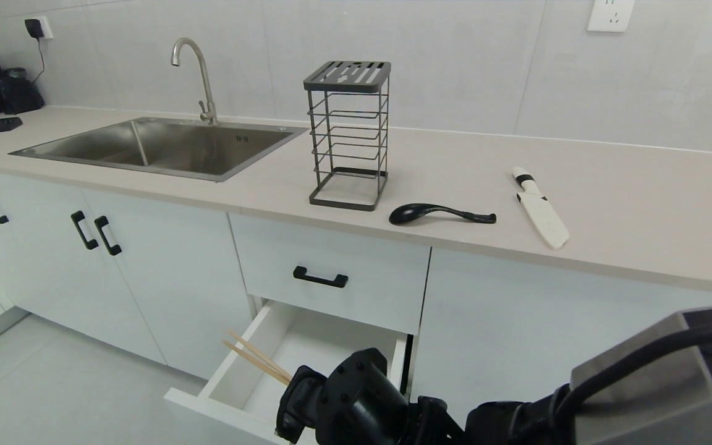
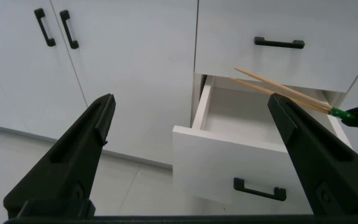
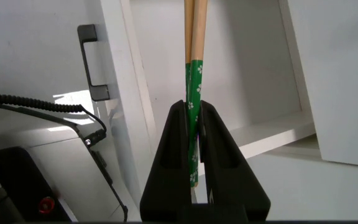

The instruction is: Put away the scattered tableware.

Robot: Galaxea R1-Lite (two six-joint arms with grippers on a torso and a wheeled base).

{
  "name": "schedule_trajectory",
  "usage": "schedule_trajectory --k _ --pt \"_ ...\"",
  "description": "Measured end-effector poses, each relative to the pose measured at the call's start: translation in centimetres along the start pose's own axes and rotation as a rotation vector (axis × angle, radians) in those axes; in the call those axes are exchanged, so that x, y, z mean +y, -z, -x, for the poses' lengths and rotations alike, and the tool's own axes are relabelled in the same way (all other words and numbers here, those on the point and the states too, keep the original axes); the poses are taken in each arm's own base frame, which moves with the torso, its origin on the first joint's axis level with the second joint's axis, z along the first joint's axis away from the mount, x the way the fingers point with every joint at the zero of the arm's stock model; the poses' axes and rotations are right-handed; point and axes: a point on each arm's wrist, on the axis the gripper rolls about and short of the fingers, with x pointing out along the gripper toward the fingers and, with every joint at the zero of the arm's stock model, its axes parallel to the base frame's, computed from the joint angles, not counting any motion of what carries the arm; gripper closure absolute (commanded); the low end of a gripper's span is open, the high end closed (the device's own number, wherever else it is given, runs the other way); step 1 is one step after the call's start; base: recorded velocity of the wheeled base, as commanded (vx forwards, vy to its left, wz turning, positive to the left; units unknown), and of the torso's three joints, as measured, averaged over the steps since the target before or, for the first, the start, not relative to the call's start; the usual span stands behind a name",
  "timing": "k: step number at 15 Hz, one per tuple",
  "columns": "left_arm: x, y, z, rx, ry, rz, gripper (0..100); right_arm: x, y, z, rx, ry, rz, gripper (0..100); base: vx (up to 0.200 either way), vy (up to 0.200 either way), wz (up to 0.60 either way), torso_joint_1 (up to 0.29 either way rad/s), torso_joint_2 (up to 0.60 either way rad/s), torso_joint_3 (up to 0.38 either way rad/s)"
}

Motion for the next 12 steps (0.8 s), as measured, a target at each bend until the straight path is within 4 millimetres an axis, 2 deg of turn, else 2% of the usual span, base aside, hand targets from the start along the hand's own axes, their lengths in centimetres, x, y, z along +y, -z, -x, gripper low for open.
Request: schedule_trajectory --k 7,12 --pt "0.0 0.0 0.0 0.001 0.000 0.000 0 -0.6 0.3 -1.8 0.030 0.050 0.010 100 0.000 0.000 0.00 -0.005 0.08 0.065" --pt "0.0 0.0 0.0 0.000 0.000 0.000 0 -1.4 0.8 -3.3 0.056 0.067 0.030 100 0.000 0.000 0.00 0.000 0.00 0.000"
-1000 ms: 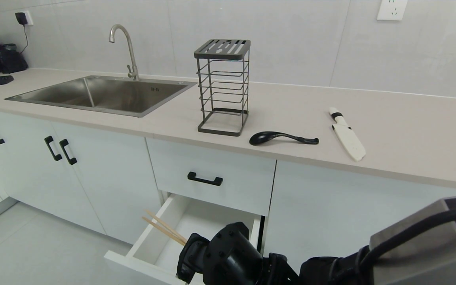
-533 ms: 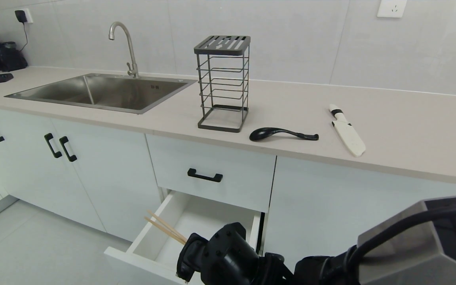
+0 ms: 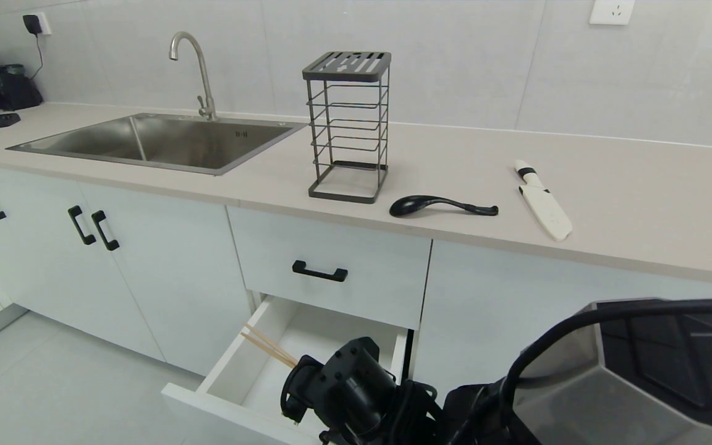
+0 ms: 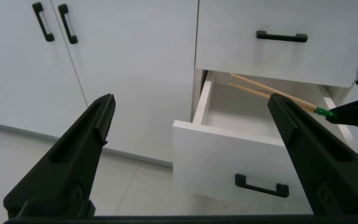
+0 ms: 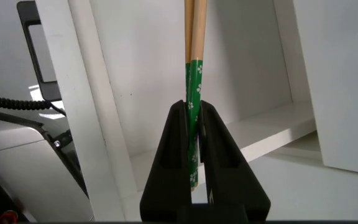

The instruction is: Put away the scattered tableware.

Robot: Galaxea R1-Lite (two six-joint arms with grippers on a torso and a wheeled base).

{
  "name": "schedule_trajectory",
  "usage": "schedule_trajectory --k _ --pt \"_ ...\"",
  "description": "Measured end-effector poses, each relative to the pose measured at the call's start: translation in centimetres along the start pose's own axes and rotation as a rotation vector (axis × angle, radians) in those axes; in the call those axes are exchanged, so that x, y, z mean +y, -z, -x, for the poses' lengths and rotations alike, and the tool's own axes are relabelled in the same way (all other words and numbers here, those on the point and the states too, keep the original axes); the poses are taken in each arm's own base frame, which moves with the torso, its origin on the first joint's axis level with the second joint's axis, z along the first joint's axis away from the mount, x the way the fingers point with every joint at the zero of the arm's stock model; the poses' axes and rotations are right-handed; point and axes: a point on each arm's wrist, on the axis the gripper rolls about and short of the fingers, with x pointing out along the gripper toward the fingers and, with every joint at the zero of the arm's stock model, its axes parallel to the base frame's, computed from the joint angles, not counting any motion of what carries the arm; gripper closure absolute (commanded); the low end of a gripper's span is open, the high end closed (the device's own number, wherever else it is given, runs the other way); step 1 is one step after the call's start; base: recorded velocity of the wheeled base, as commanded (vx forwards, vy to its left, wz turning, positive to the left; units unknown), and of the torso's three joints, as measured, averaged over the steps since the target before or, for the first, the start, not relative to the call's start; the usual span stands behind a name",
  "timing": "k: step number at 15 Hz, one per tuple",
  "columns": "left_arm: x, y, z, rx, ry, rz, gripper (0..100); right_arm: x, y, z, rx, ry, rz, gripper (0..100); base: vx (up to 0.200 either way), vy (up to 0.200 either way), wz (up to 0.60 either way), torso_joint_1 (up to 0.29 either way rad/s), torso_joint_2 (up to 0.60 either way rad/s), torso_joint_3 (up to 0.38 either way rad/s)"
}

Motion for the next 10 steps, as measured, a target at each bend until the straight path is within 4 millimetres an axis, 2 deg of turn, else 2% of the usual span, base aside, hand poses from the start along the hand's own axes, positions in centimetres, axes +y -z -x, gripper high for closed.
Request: schedule_trajectory --k 7,10 --pt "0.0 0.0 0.0 0.000 0.000 0.000 0 -1.7 0.4 -0.9 0.016 0.021 0.011 100 0.000 0.000 0.00 0.000 0.00 0.000" --pt "0.0 0.0 0.0 0.000 0.000 0.000 0 -1.8 1.2 -1.9 0.045 0.015 0.031 100 0.000 0.000 0.00 0.000 0.00 0.000"
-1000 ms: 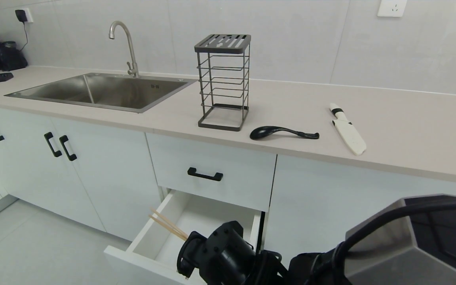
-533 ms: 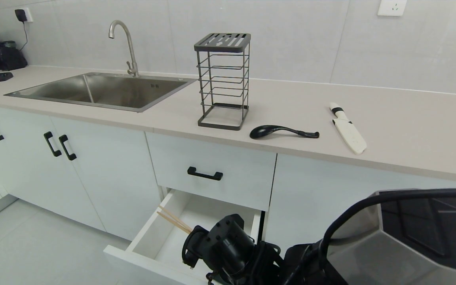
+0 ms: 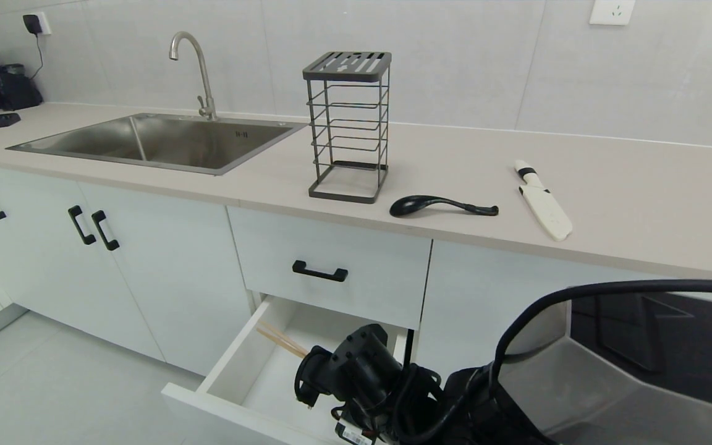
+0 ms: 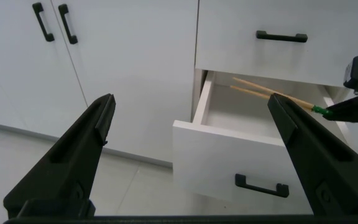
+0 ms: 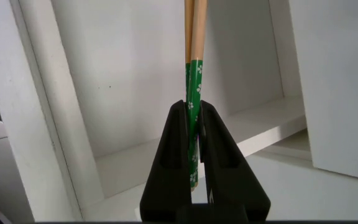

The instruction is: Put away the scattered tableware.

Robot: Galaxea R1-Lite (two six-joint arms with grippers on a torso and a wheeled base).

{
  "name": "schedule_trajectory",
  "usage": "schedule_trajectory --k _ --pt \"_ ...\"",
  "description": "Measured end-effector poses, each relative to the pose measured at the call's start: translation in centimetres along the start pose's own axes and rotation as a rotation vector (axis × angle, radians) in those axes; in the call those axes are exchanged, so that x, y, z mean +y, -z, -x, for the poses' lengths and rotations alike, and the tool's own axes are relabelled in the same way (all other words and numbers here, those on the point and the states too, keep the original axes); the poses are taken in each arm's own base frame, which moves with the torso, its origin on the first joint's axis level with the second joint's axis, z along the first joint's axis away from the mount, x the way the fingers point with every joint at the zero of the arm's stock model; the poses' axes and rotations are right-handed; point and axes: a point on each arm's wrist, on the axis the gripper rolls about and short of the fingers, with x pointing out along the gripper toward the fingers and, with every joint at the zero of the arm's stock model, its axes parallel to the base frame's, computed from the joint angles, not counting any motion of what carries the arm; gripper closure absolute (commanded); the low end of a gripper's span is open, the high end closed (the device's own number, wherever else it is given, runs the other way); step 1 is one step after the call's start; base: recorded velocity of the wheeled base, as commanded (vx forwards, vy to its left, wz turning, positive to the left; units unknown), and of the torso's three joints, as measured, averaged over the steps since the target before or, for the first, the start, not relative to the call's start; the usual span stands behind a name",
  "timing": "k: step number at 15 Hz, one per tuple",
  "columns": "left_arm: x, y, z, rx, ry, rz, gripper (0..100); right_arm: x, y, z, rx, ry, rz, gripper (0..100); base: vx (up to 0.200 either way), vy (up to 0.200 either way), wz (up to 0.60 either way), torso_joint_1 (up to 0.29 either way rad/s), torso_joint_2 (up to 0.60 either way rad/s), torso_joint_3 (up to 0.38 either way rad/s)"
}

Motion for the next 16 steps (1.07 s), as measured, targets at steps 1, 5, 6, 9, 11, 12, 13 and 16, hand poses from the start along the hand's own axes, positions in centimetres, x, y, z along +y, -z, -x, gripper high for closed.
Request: schedule_trajectory --k 1,5,6,9,11,12,13,16 --pt "0.0 0.0 0.0 0.000 0.000 0.000 0 0.1 0.2 -0.4 0.010 -0.003 0.004 100 0.000 0.000 0.00 0.000 0.00 0.000" --pt "0.0 0.0 0.0 0.000 0.000 0.000 0 0.0 0.1 -2.1 0.020 -0.028 0.035 100 0.000 0.000 0.00 0.000 0.00 0.000" --pt "0.0 0.0 0.0 0.000 0.000 0.000 0 0.1 0.0 -2.5 0.025 -0.039 0.041 100 0.000 0.000 0.00 0.000 0.00 0.000" --pt "0.0 0.0 0.0 0.000 0.000 0.000 0 0.3 -0.2 -3.5 0.077 -0.081 0.059 100 0.000 0.000 0.00 0.000 0.00 0.000" --pt "0.0 0.0 0.0 0.000 0.000 0.000 0 0.3 -0.9 -4.2 0.078 -0.090 0.059 100 0.000 0.000 0.00 0.000 0.00 0.000" --pt "0.0 0.0 0.0 0.000 0.000 0.000 0 0.2 -1.1 -4.6 0.084 -0.104 0.060 100 0.000 0.000 0.00 0.000 0.00 0.000" --pt "0.0 0.0 0.0 0.000 0.000 0.000 0 0.3 -1.2 -4.9 0.087 -0.144 0.059 100 0.000 0.000 0.00 0.000 0.00 0.000" --pt "0.0 0.0 0.0 0.000 0.000 0.000 0 0.1 -1.1 -5.8 0.087 -0.172 0.048 100 0.000 0.000 0.00 0.000 0.00 0.000"
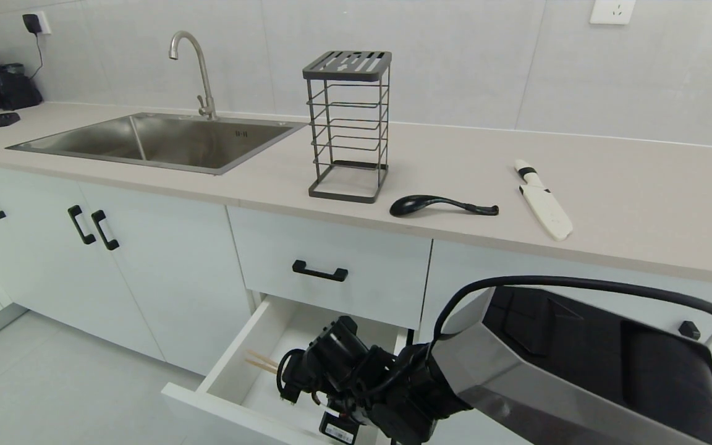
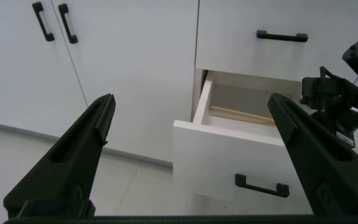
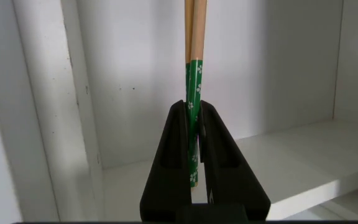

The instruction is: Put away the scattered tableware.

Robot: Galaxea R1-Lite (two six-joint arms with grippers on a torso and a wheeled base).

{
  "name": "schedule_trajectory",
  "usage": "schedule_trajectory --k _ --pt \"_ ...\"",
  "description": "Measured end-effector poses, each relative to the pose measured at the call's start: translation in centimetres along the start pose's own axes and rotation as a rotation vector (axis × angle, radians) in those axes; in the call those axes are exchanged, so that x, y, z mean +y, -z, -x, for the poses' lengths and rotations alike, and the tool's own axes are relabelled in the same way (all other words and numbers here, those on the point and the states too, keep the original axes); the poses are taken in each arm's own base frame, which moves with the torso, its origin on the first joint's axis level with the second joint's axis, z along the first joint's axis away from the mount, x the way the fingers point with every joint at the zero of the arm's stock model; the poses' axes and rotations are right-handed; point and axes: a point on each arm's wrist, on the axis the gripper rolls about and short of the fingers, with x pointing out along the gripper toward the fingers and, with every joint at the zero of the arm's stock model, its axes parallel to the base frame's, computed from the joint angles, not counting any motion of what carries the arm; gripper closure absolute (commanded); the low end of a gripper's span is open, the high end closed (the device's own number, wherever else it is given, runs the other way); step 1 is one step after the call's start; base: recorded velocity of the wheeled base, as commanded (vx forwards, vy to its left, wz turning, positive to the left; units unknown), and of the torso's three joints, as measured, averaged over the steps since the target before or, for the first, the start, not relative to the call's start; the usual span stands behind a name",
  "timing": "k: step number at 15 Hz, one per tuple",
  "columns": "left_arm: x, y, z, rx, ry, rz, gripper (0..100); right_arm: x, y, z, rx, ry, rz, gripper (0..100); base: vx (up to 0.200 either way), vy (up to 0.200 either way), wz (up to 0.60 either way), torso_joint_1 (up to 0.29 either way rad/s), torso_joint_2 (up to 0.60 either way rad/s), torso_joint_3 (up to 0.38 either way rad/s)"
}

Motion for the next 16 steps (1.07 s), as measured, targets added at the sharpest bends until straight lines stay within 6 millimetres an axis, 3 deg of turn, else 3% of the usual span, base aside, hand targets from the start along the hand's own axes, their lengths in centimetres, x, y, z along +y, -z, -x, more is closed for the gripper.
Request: schedule_trajectory --k 1,2,9,16 --pt "0.0 0.0 0.0 0.000 0.000 0.000 0 -0.2 0.0 -0.2 -0.001 0.002 -0.004 100 0.000 0.000 0.00 0.000 0.00 0.000" --pt "0.0 0.0 0.0 0.000 0.000 0.000 0 -0.5 0.1 -0.3 -0.001 0.005 -0.010 0 0.000 0.000 0.00 0.000 0.00 0.000" --pt "0.0 0.0 0.0 0.000 0.000 0.000 0 -2.4 0.2 0.2 -0.010 0.038 -0.039 0 0.000 0.000 0.00 0.000 0.00 0.000" --pt "0.0 0.0 0.0 0.000 0.000 0.000 0 -3.7 -1.8 6.0 -0.111 0.071 -0.011 0 0.000 0.000 0.00 0.000 0.00 0.000"
